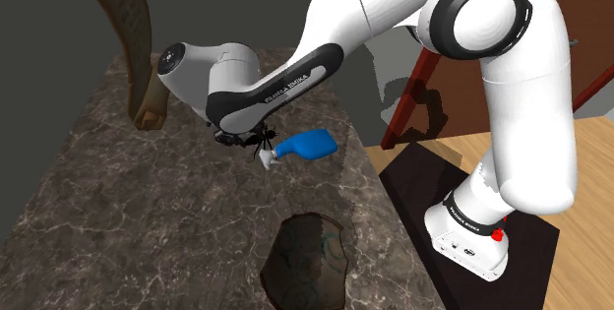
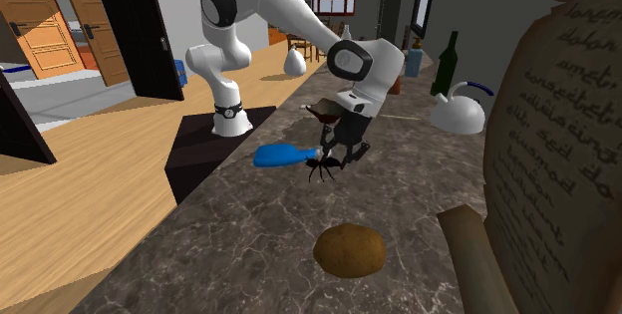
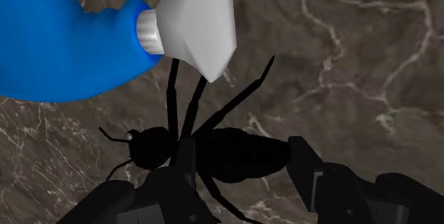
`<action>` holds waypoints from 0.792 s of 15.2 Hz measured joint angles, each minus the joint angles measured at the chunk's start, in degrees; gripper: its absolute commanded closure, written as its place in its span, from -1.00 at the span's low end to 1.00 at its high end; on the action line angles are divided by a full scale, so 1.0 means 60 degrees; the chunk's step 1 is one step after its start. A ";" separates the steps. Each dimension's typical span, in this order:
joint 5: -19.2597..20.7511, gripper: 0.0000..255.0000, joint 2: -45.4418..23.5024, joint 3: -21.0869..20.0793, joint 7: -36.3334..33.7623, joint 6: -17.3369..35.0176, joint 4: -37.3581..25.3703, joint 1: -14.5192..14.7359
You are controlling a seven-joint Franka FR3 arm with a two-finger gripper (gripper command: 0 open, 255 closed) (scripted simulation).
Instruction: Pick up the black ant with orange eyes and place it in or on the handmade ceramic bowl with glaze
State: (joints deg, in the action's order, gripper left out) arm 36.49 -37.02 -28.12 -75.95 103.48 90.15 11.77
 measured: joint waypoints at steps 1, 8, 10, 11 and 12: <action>-0.0042 1.00 0.0087 -0.0028 0.0024 -0.0064 0.0016 -0.0013; -0.0282 1.00 0.0513 -0.0163 0.0320 -0.0651 -0.0247 -0.0052; -0.0353 1.00 0.0666 -0.0199 0.0419 -0.0802 -0.0283 -0.0091; -0.0384 1.00 0.0719 -0.0213 0.0472 -0.0895 -0.0342 -0.0097; -0.0403 1.00 0.0740 -0.0221 0.0512 -0.0983 -0.0422 -0.0089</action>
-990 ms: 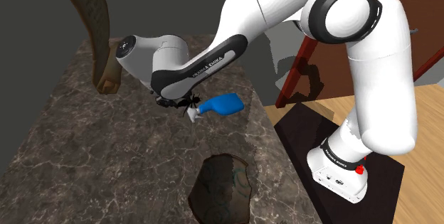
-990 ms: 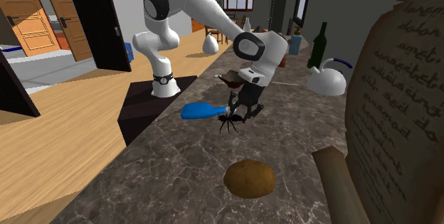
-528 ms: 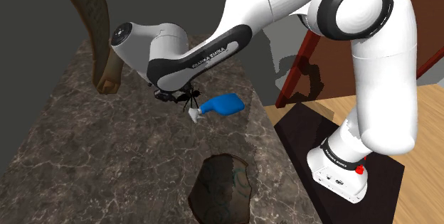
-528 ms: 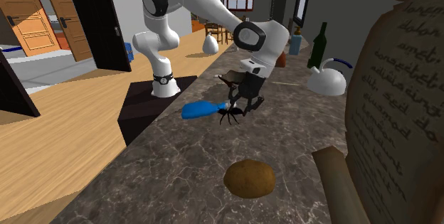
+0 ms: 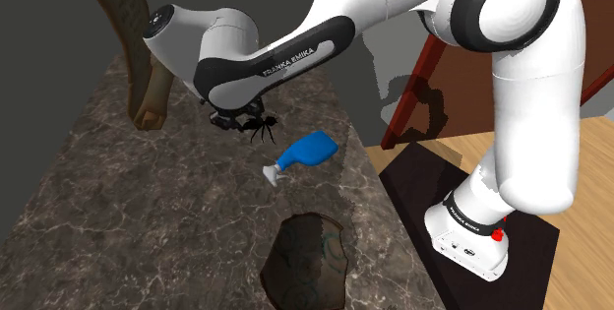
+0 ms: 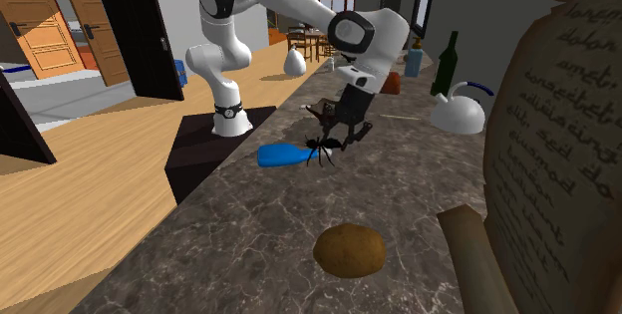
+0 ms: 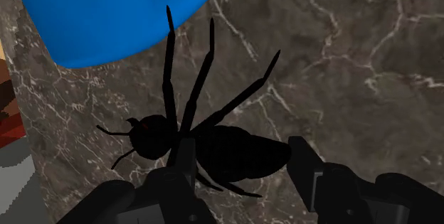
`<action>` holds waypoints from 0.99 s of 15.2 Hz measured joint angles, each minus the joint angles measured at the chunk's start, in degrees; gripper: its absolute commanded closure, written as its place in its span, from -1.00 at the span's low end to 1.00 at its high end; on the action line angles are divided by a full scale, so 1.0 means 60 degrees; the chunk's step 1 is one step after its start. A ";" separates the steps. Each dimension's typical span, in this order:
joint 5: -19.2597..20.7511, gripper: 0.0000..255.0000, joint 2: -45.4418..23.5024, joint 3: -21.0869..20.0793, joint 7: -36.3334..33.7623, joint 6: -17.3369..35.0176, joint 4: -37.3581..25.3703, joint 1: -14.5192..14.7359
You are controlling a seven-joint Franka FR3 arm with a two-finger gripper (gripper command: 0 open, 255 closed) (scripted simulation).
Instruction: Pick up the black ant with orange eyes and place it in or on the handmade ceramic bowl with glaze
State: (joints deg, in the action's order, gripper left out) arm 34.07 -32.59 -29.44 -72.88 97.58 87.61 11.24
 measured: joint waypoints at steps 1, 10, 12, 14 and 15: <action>-0.0028 1.00 0.0047 -0.0015 0.0037 -0.0087 -0.0051 0.0002; -0.0251 1.00 0.0424 -0.0127 0.0407 -0.0942 -0.0651 0.0041; -0.0295 1.00 0.0508 -0.0148 0.0486 -0.1125 -0.0775 0.0047; -0.0368 1.00 0.0655 -0.0200 0.0461 -0.1236 -0.0736 0.0066; -0.0457 1.00 0.0837 -0.0274 0.0344 -0.1222 -0.0509 0.0080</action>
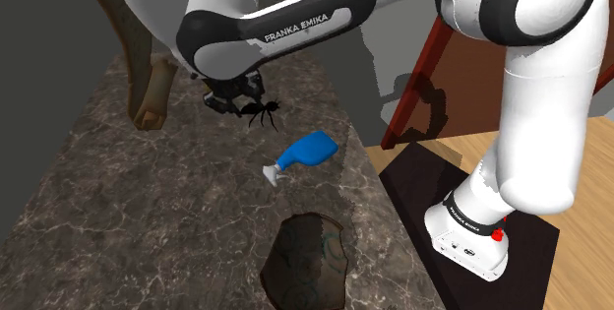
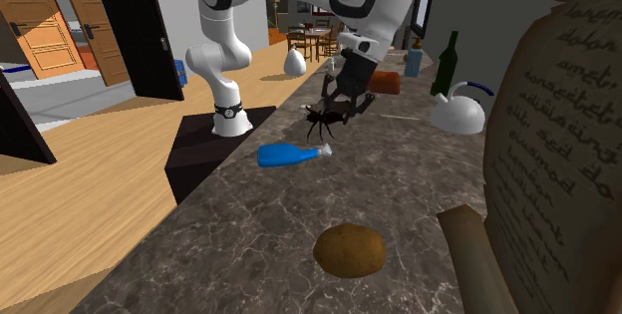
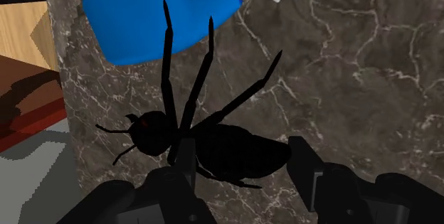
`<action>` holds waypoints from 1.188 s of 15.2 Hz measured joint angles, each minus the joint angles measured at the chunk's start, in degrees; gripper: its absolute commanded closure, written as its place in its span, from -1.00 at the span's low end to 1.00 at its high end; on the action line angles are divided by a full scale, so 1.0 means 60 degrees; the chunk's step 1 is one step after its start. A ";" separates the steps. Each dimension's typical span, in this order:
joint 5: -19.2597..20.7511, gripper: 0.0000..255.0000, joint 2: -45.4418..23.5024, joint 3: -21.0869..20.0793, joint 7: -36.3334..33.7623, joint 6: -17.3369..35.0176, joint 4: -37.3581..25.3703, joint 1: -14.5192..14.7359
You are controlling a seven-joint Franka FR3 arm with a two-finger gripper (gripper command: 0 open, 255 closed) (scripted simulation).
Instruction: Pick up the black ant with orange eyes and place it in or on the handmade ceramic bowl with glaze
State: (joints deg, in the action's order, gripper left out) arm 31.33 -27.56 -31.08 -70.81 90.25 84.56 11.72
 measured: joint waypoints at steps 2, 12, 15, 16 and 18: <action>-0.0214 1.00 0.0444 -0.0164 -0.0278 0.0152 0.0655 -0.0015; -0.1313 1.00 0.1959 -0.1054 -0.1855 0.0310 0.2639 0.0566; -0.1633 1.00 0.2267 -0.1325 -0.2325 0.0246 0.2964 0.0824; -0.1729 1.00 0.2342 -0.1407 -0.2465 0.0210 0.3029 0.0906; -0.1932 1.00 0.2496 -0.1586 -0.2819 0.0233 0.3266 0.1090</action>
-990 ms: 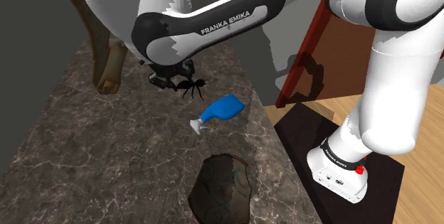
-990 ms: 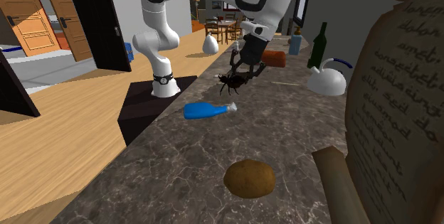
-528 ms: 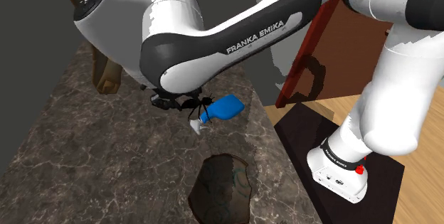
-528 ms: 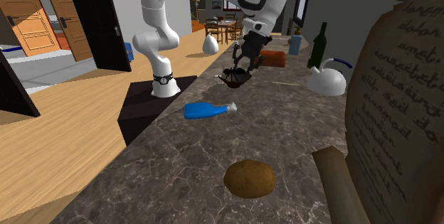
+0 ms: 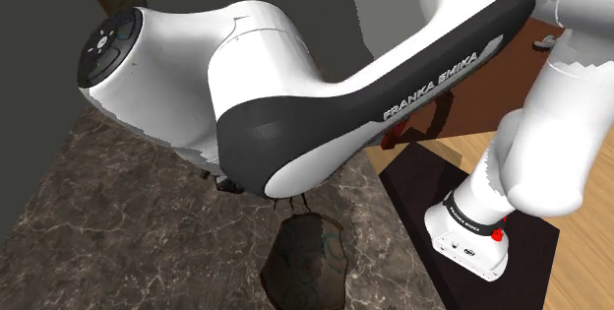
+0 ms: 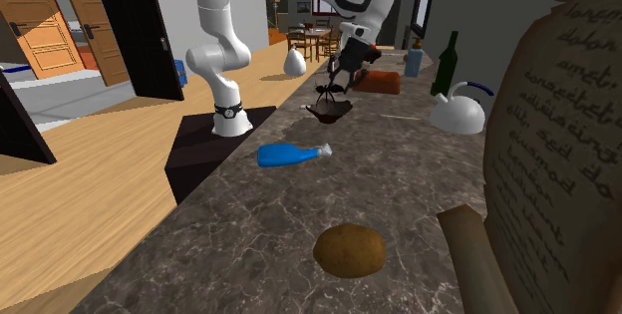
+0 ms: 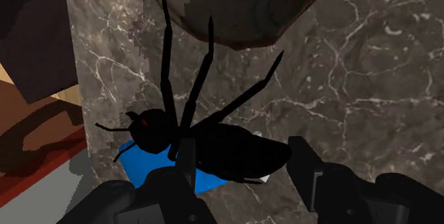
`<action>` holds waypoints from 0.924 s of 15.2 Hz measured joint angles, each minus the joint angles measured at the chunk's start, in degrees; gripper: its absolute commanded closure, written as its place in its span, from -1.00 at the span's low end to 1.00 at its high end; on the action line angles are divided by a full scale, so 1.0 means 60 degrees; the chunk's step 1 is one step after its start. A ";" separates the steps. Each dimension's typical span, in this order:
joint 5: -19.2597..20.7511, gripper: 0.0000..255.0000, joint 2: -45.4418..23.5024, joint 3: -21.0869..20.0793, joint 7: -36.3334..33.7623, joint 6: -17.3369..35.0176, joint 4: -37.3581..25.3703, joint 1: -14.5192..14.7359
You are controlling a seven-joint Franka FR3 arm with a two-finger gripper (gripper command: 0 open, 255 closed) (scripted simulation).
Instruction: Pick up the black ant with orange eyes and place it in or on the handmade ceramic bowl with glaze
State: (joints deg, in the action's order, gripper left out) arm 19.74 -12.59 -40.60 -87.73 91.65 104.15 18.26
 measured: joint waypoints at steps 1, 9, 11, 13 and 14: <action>-0.0144 1.00 0.0154 -0.0099 -0.0131 -0.0048 0.0105 0.0072; -0.0806 1.00 0.0317 -0.0842 -0.1664 -0.0330 0.0274 0.1020; -0.0809 1.00 0.0244 -0.0890 -0.1845 -0.0228 0.0356 0.1113; -0.0757 1.00 0.0150 -0.0889 -0.1952 -0.0049 0.0487 0.1151; -0.0703 1.00 0.0058 -0.0881 -0.2020 0.0048 0.0530 0.1181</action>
State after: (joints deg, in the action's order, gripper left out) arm 15.52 -12.24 -45.88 -99.85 91.94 107.33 25.35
